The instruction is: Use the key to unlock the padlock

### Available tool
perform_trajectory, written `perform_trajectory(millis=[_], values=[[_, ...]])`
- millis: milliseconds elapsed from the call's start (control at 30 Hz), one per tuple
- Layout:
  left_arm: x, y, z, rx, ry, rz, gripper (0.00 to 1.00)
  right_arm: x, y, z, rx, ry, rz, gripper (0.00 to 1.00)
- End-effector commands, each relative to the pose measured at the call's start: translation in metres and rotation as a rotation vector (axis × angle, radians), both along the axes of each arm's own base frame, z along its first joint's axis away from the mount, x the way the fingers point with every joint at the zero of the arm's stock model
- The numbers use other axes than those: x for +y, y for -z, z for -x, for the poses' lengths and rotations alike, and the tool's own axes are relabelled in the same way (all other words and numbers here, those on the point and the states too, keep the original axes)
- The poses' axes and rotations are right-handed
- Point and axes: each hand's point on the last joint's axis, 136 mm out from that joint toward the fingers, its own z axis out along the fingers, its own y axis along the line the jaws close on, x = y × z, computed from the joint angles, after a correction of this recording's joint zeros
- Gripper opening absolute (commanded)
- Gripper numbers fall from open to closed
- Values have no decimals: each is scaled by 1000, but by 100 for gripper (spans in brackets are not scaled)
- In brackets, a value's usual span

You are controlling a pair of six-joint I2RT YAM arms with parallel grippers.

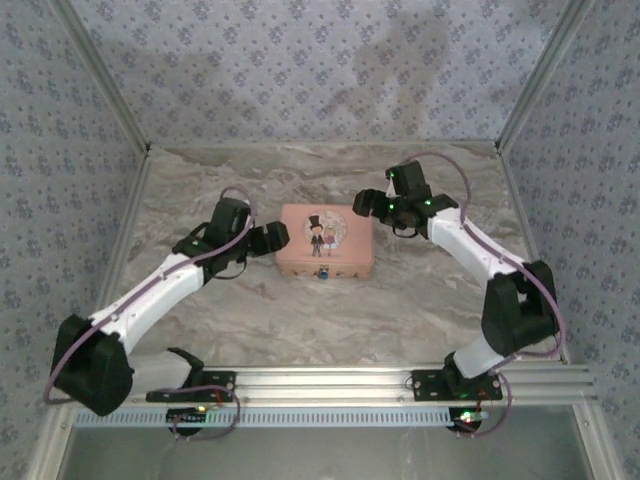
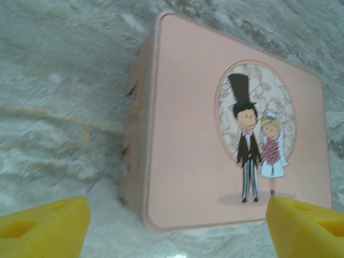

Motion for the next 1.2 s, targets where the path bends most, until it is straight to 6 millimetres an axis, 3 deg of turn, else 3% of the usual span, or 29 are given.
perform_trajectory(millis=[0,167,267,400,633,900,1167], values=[[31,28,34,128,-67,-93,81,1,-1,28,-14,-57,87,77],[49,54,67,241,-137,-115,67,13,-5,61,-35,-127,100,76],[51,72,77,294,-173,-106,57,17,-3,77,-44,-141,99,75],[43,87,73,317,-205,-78,51,18,-2,93,-49,-138,73,75],[35,103,57,339,-240,-130,38,-3,1,111,-64,-88,80,75],[33,123,49,376,-280,-177,35,-23,5,125,-57,-56,85,75],[30,129,43,376,-299,-223,34,-31,11,129,-43,-33,70,76]])
